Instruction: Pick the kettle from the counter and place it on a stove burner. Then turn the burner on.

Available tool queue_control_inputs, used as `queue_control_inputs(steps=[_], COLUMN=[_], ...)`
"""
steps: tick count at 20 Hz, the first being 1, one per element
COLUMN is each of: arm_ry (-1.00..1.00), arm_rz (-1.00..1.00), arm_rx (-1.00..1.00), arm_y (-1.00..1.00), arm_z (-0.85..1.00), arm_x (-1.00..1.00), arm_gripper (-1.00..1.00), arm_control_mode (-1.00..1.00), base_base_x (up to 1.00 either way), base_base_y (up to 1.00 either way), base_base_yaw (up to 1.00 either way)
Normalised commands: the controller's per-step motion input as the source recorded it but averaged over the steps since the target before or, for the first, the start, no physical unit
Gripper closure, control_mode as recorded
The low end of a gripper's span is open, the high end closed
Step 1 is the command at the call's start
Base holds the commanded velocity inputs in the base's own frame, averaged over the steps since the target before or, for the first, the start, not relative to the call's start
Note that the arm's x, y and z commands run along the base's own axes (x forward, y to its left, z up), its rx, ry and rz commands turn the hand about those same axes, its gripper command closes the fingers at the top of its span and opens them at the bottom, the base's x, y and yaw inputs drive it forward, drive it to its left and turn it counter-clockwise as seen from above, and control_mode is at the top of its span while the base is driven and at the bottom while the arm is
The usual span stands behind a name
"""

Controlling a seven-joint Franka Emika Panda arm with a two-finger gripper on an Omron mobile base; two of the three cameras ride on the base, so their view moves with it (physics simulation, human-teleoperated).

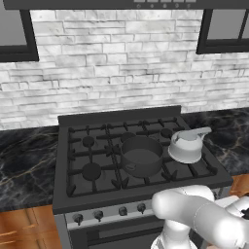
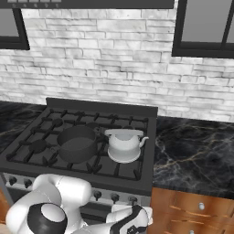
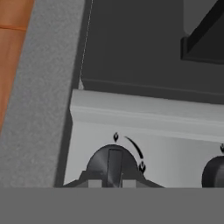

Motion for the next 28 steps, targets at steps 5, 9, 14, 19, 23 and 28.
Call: queue_control_inputs(steps=[5,9,14,19,23,28], arm_ry=[-0.09,-0.11,-0.08,-0.01,0.00,-0.01], arm_rz=[0.29,0.40,0.43,0.40,0.39,0.46], arm_rx=[-0.15,-0.23,-0.28,-0.31,-0.33,-0.35], arm_y=[0.00,0.00,0.00,0.04,0.07,0.12], arm_z=[-0.08,-0.31,-0.45,-0.55,-0.67,-0.58], arm_x=[0.00,0.00,0.01,0.09,0.09,0.01], arm_gripper=[1.00,1.00,1.00,1.00,1.00,1.00], arm_control_mode=[-1.00,-1.00,-1.00,-1.00,-1.00,-1.00], base_base_x=[0.00,0.00,0.00,0.00,0.00,0.00], base_base_y=[0.00,0.00,0.00,0.00,0.00,0.00], base_base_yaw=[0.00,0.00,0.00,0.00,0.00,0.00])
